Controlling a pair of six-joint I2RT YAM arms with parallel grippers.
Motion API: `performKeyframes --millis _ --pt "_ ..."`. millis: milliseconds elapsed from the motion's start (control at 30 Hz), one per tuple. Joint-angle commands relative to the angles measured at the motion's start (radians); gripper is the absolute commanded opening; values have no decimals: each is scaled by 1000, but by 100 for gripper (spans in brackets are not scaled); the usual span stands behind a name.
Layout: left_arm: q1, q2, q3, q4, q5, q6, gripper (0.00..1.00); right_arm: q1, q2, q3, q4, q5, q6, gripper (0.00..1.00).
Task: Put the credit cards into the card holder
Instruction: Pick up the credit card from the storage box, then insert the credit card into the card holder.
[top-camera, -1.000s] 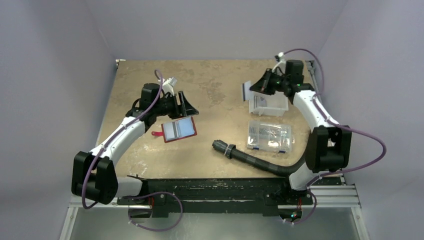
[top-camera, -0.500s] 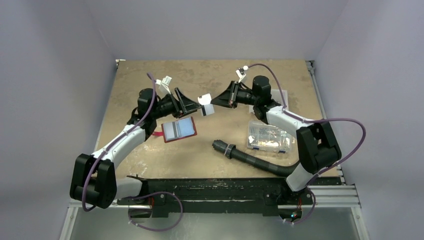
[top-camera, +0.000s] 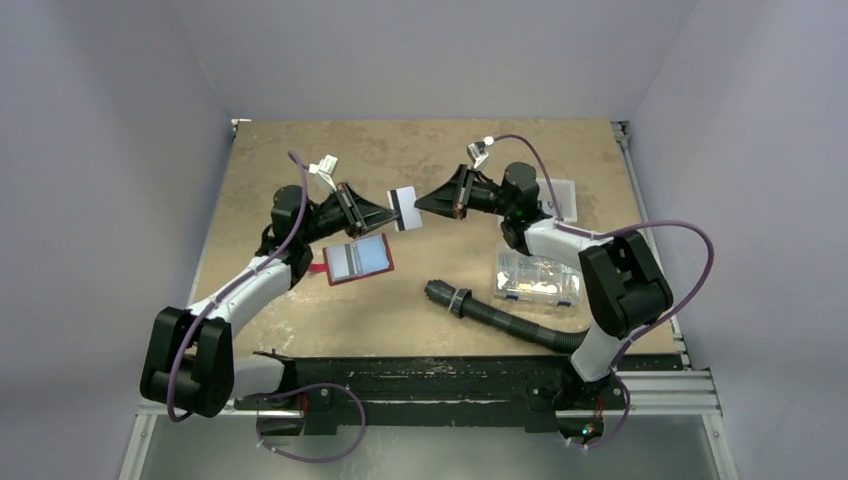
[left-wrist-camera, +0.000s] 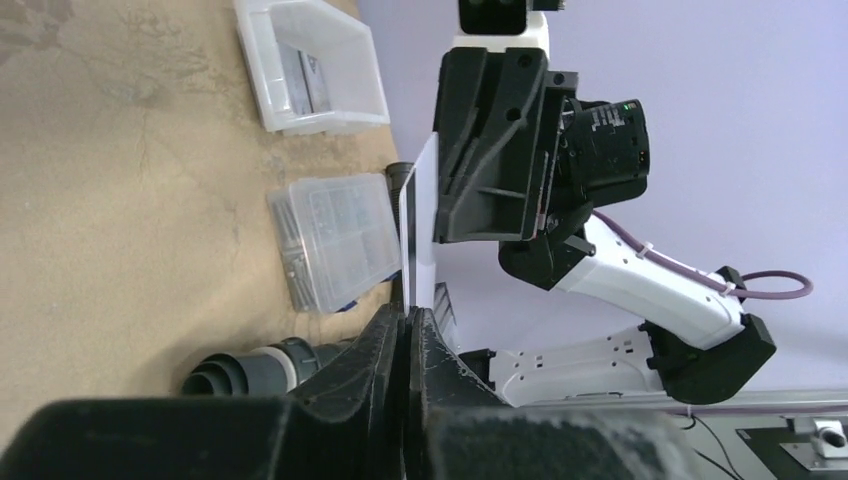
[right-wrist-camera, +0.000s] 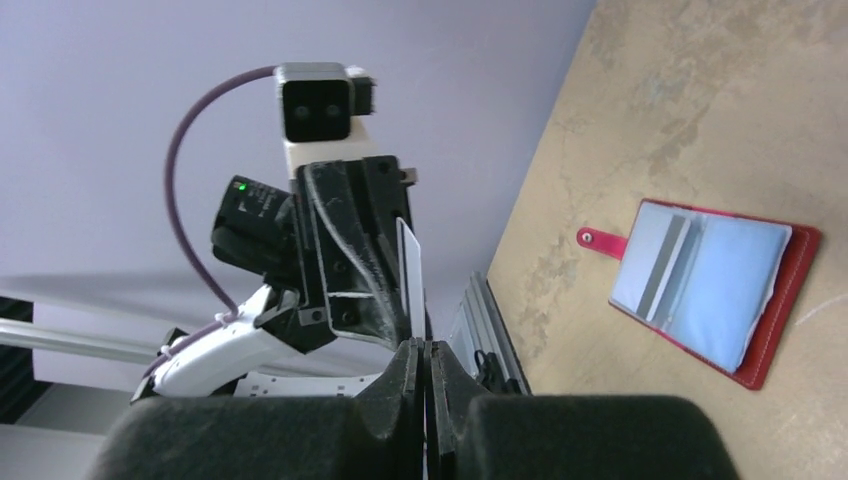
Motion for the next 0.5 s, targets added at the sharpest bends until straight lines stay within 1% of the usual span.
performKeyframes --millis 0,33,67,100,133,167,200,267,333,400,467 --pt "50 -51 57 -186 5 181 0 22 16 8 -21 -27 -57 15" --pt "77 -63 79 -300 -1 251 0 21 19 32 -164 -18 -147 27" --pt "105 -65 110 -437 -17 346 0 21 25 78 -342 22 -259 37" --pt "134 -62 149 -607 -45 447 0 25 39 135 -539 72 -418 44" --pt "157 -52 187 -758 -93 537 0 40 61 204 -675 116 -545 48" --pt "176 -33 218 -875 -141 618 0 62 89 270 -790 151 -643 50" --pt "188 -13 246 -968 -178 677 0 95 125 351 -885 178 -721 51" --pt "192 40 286 -1097 -243 762 0 150 215 468 -1013 189 -834 49" --pt "199 80 292 -1137 -255 787 0 202 309 580 -1114 179 -911 41" --pt "202 98 274 -1128 -227 778 0 239 380 633 -1121 184 -934 35" --pt "205 112 260 -1112 -220 768 0 255 426 657 -1097 177 -919 25"
